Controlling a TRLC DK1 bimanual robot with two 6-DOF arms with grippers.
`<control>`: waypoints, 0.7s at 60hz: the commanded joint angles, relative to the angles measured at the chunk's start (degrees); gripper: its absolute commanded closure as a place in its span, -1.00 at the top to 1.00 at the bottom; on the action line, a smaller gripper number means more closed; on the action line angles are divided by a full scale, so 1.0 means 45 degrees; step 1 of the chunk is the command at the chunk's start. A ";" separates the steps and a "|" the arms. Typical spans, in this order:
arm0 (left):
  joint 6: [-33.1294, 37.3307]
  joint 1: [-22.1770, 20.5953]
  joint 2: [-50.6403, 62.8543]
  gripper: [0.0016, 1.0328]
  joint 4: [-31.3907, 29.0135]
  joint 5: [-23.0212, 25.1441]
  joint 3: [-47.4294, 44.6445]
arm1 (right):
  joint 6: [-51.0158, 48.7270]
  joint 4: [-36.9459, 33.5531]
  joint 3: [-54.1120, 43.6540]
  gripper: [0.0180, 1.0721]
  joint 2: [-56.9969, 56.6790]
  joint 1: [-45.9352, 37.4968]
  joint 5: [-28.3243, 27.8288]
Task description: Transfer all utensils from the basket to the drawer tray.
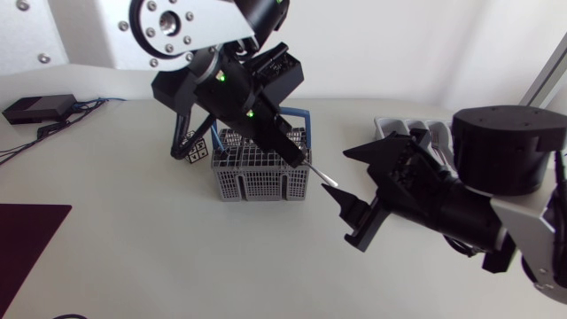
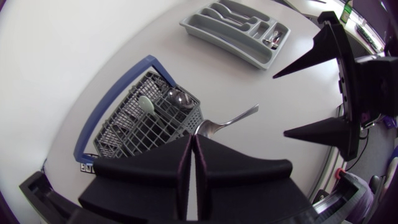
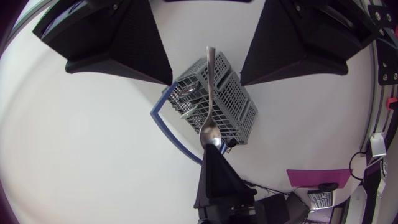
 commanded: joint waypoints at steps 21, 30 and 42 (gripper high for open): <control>-0.1296 -0.0282 0.0508 -0.94 -0.0592 0.1155 0.0709 | -0.0535 0.1711 0.0587 -0.21 0.2343 0.0960 0.1369; -0.1296 -0.0302 0.0586 -0.94 -0.0768 0.1370 0.0748 | -0.0847 0.2082 0.0626 -0.56 0.2850 0.1038 0.1721; -0.1316 -0.0282 0.0527 -0.94 -0.0905 0.1468 0.0846 | -0.0906 0.2043 0.0841 -0.84 0.3300 0.0979 0.1818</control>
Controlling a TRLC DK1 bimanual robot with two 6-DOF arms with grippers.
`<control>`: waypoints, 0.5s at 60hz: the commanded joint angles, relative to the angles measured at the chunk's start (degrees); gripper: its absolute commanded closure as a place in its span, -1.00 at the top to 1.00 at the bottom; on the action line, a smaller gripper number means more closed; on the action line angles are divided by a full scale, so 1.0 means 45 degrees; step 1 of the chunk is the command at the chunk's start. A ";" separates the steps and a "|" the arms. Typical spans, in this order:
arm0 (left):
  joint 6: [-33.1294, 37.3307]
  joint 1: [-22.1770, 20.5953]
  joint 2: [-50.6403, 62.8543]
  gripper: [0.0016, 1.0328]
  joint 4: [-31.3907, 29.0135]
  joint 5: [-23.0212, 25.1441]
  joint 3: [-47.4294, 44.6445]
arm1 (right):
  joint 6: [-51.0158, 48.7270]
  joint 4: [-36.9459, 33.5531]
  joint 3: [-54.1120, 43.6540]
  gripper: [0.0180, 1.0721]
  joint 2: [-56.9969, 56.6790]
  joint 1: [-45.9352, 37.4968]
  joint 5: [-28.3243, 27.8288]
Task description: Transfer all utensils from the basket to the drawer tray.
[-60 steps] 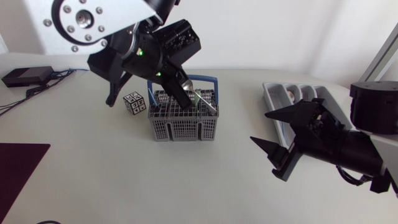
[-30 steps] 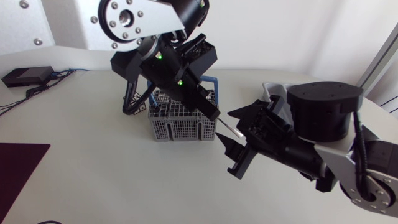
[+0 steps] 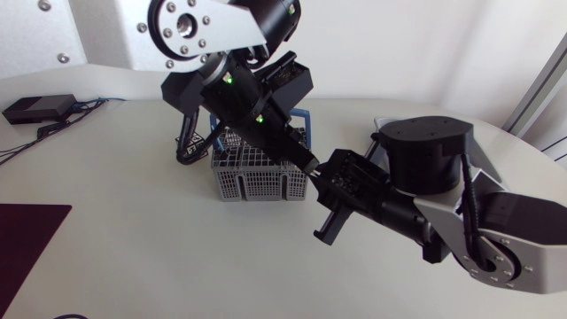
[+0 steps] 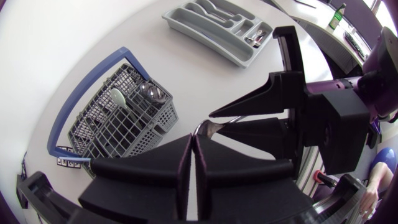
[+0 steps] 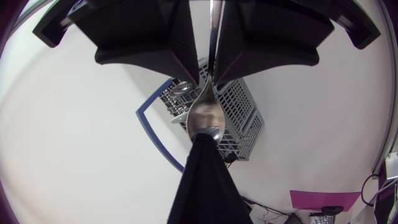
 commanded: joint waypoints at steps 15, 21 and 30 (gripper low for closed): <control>-0.0315 -0.0195 0.0124 -0.93 -0.0201 0.0191 0.0647 | -0.0119 -0.0139 0.0331 -0.89 0.0274 0.0066 -0.0008; -0.0276 -0.0098 0.0241 -0.39 -0.0318 0.0191 0.1057 | -0.0100 -0.0471 0.0292 -0.89 0.0176 0.0086 -0.0204; -0.0354 0.0156 -0.0013 0.92 -0.0181 0.0367 0.1624 | 0.0017 -0.0999 0.0155 -0.89 -0.0039 0.0086 -0.0536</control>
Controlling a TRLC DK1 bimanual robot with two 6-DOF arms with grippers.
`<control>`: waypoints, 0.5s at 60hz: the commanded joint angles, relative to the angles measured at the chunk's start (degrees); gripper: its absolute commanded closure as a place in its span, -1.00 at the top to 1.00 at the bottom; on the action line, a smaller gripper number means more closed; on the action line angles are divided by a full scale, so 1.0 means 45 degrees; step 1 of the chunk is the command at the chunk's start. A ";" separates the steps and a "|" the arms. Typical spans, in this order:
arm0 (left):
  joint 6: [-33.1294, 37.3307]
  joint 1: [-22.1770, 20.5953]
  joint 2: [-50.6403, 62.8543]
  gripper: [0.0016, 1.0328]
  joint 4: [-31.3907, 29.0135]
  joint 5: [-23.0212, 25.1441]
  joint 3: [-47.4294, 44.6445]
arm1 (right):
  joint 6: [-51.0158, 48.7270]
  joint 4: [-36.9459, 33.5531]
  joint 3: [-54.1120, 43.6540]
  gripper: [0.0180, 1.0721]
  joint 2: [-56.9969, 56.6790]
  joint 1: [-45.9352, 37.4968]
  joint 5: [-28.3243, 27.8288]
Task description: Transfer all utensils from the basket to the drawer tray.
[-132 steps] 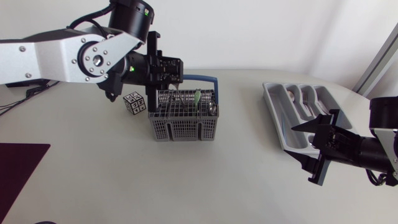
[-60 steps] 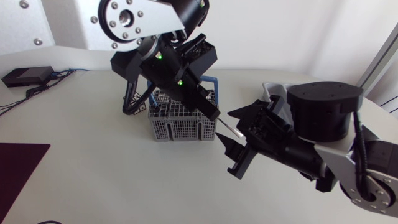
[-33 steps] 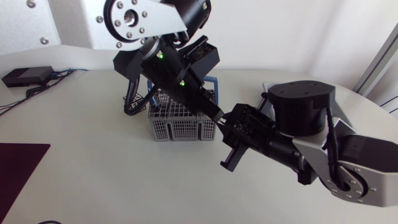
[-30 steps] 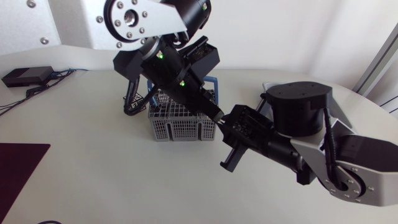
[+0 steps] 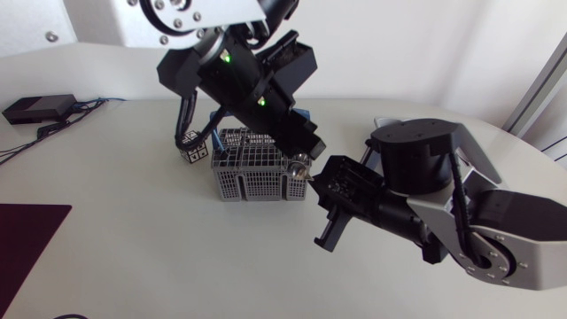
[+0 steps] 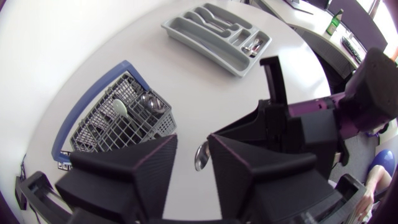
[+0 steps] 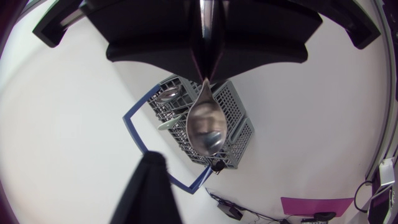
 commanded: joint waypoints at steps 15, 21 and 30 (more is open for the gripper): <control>0.0651 0.1680 -0.1004 0.92 0.1077 -0.0018 0.0989 | -0.0105 -0.1149 -0.0635 -0.89 -0.1029 -0.0779 -0.1436; 0.1647 0.2441 -0.1277 0.92 0.1175 -0.0682 0.0462 | -0.0515 -0.2028 -0.0772 -0.89 -0.1615 -0.2322 -0.2843; 0.2897 0.3516 -0.1492 0.92 0.1780 -0.0838 -0.0886 | -0.2331 -0.3376 -0.0811 -0.89 -0.2006 -0.5622 -0.5264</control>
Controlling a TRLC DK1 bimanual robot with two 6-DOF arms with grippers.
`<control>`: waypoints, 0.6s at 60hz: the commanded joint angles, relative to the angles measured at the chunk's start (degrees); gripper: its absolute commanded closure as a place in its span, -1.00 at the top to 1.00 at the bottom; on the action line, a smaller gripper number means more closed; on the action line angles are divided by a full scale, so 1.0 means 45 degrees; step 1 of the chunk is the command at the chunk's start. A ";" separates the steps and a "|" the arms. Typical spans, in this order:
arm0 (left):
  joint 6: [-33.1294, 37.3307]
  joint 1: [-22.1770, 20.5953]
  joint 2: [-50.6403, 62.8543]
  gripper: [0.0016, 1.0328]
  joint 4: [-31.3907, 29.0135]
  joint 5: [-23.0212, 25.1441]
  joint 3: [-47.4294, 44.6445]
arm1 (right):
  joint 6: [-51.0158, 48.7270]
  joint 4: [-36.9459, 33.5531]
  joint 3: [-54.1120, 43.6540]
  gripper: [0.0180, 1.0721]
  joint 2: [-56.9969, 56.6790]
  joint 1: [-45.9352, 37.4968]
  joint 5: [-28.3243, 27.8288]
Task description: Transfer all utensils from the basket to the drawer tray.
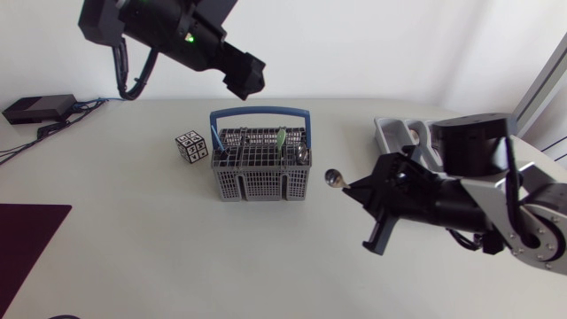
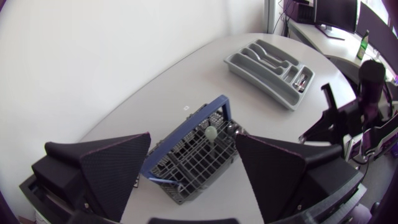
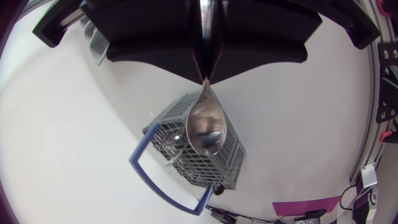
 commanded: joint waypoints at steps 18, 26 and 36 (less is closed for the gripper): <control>0.2180 0.1681 -0.0356 0.92 0.1838 -0.0017 -0.3635 | -0.6766 -0.2488 0.1276 -0.89 0.2795 -0.8310 -0.4458; 0.2376 0.1896 -0.0376 0.92 0.2346 -0.0017 -0.4416 | -0.9481 -0.3074 0.2546 -0.89 0.5177 -1.0400 -0.4731; 0.2493 0.1955 -0.0551 0.92 0.2873 -0.0017 -0.5295 | -1.2157 -0.4031 0.4616 -0.89 0.8029 -1.2295 -0.4673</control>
